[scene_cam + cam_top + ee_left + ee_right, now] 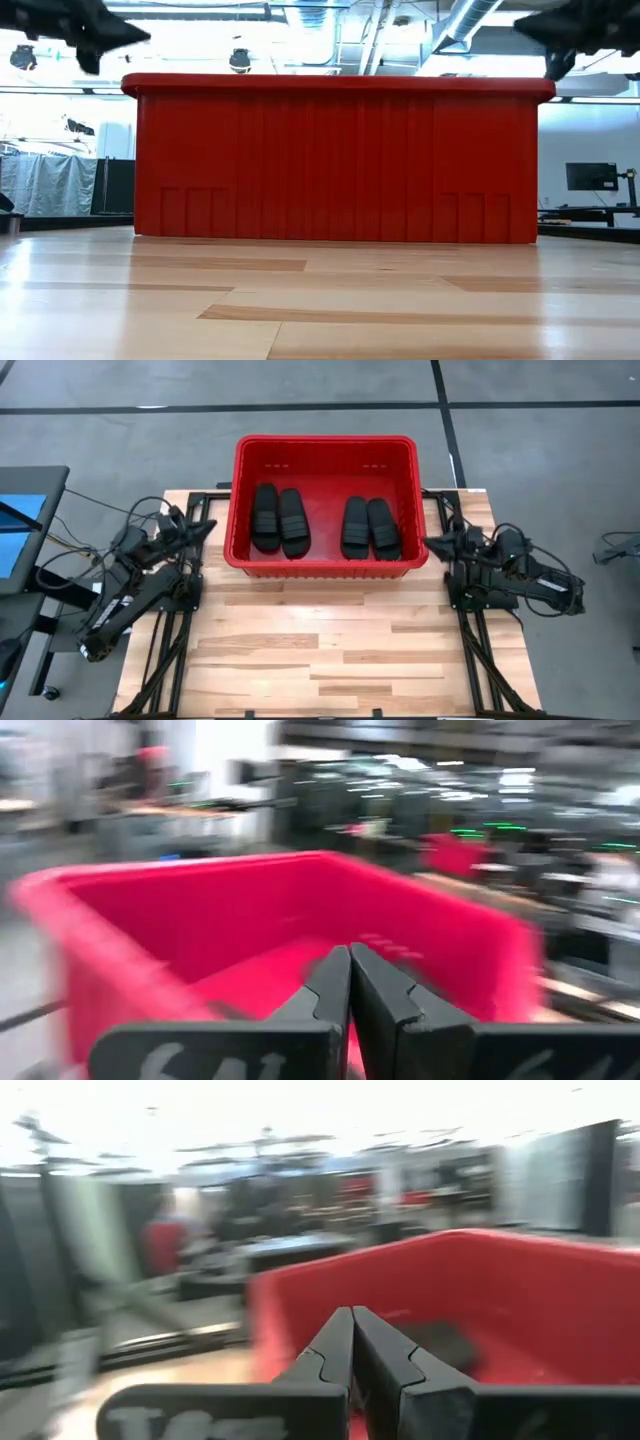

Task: Pick and place slides into bin
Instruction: Return to Home Position

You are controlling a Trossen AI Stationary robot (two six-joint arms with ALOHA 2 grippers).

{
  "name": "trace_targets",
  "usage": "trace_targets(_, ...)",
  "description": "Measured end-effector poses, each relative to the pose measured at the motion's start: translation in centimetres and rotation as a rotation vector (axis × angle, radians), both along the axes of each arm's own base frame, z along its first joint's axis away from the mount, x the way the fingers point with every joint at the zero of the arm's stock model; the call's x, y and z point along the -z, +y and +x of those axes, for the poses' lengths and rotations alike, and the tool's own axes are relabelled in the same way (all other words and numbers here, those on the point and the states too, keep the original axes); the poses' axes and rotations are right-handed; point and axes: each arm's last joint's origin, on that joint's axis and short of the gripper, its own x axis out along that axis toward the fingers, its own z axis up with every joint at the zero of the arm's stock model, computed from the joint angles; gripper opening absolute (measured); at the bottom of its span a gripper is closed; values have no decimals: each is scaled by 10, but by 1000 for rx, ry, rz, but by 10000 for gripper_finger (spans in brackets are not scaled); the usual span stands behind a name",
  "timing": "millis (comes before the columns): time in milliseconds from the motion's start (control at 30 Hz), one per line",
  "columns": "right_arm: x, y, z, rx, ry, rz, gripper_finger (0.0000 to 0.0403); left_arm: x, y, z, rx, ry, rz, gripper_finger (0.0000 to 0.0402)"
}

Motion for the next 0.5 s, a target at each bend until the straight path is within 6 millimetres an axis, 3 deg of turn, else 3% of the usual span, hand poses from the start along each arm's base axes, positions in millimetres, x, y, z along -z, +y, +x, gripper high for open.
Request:
trace_targets(133, -1, 8, 0, -276, -5, 35, 0, -12, -9, 0, 238, -44, 51, 0)
trace_targets(233, -1, 12, 0, -425, 5, 90, 0, -11, -12, 1, 335, -58, -5, 0)
trace_targets(500, -1, 15, 0, -537, 16, 149, 0, -6, -15, 3, 458, -74, -205, 0)
